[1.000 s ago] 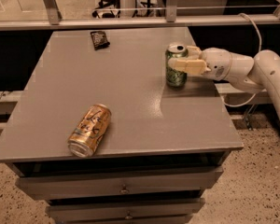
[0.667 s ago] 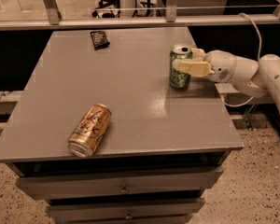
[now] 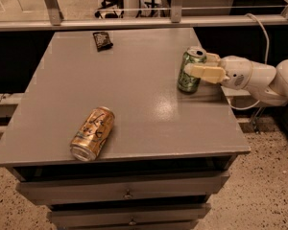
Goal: Place green can upright
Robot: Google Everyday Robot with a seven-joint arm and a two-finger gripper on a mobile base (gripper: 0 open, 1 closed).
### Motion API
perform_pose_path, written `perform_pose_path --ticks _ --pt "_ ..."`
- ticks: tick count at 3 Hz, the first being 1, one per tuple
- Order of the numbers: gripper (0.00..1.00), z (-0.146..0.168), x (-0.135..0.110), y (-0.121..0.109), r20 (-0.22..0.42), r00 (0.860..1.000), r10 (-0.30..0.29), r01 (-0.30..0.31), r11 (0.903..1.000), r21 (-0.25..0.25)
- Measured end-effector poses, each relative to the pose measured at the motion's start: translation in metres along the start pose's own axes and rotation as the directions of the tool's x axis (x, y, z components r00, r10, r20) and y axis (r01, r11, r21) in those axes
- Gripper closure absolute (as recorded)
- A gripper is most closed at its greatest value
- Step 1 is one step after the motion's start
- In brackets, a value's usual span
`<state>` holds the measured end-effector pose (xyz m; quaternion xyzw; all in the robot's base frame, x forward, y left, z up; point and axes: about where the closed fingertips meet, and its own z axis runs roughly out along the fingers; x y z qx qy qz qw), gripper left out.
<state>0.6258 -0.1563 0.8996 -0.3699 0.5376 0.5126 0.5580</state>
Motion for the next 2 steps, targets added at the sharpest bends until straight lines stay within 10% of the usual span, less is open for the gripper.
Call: perform_pose_path --ticks 2 --pt "0.0 -0.039 -0.005 0.02 -0.092 0.996 0.022 -0.015 0.9971 0.075"
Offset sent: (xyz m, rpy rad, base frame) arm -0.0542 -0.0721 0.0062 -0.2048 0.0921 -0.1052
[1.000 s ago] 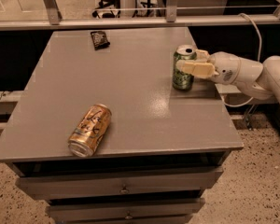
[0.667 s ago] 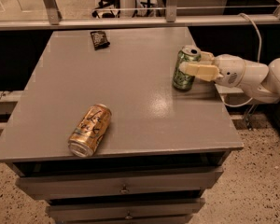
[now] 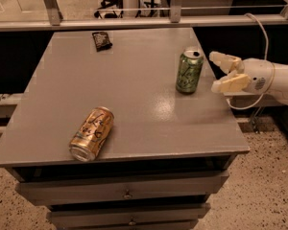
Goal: Place green can upright
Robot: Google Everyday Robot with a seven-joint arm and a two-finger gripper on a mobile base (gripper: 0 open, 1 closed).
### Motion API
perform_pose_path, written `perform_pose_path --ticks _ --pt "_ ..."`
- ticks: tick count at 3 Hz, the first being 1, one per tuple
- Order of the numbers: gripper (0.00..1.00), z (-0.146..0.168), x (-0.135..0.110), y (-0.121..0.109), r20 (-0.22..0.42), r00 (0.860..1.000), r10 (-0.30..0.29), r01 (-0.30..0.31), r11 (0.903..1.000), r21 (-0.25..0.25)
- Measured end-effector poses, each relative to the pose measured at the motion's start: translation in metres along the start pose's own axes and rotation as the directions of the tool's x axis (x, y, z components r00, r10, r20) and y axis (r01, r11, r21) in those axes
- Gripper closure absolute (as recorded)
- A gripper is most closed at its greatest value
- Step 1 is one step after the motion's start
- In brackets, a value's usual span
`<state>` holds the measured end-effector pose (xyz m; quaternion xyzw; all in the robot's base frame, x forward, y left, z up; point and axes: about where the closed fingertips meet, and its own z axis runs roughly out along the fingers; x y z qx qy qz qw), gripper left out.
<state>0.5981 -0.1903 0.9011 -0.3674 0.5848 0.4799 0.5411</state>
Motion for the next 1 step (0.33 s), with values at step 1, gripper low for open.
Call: perform_pose_path --ticks 1 --pt "0.0 -0.0431 -0.0189 0.0185 -0.074 0.997 -0.021 0.028 0.9954 0.092"
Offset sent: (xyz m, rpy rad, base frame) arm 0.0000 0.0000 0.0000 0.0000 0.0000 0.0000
